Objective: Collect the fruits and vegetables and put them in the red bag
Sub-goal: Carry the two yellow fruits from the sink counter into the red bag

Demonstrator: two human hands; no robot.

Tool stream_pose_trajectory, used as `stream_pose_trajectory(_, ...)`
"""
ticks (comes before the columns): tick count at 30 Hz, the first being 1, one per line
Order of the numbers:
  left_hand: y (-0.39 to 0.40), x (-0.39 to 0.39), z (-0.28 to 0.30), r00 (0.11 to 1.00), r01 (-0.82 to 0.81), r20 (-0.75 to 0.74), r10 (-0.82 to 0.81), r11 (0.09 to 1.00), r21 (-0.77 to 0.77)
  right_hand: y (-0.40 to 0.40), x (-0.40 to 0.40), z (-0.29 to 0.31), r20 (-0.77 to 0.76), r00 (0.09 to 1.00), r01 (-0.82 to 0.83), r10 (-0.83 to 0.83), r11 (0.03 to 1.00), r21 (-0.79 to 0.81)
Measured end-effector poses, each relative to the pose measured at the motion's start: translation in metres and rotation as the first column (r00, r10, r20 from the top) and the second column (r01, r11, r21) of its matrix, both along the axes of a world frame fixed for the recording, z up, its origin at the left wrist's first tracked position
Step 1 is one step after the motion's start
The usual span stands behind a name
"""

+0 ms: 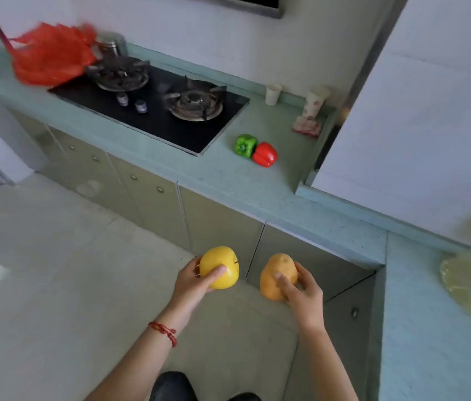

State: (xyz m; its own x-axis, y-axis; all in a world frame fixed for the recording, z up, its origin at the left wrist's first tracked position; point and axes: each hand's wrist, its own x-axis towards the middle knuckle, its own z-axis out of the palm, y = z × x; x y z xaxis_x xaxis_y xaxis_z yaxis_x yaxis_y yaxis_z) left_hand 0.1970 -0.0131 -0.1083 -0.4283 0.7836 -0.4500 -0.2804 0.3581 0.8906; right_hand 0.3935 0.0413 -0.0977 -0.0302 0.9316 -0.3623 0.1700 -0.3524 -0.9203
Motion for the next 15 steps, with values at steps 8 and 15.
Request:
stream_pose_trajectory(8, -0.055, -0.112, -0.001, 0.966, -0.254, -0.069, 0.251, 0.966, -0.046, -0.005, -0.132, 0.0, 0.041, 0.958, -0.285, 0.285, 0.958, -0.012)
stream_pose_trajectory(15, -0.116, -0.204, -0.008, 0.846, -0.532, 0.014, 0.534, 0.845, -0.049, -0.019, -0.259, -0.005, 0.065, 0.837, -0.545, 0.543, 0.838, 0.016)
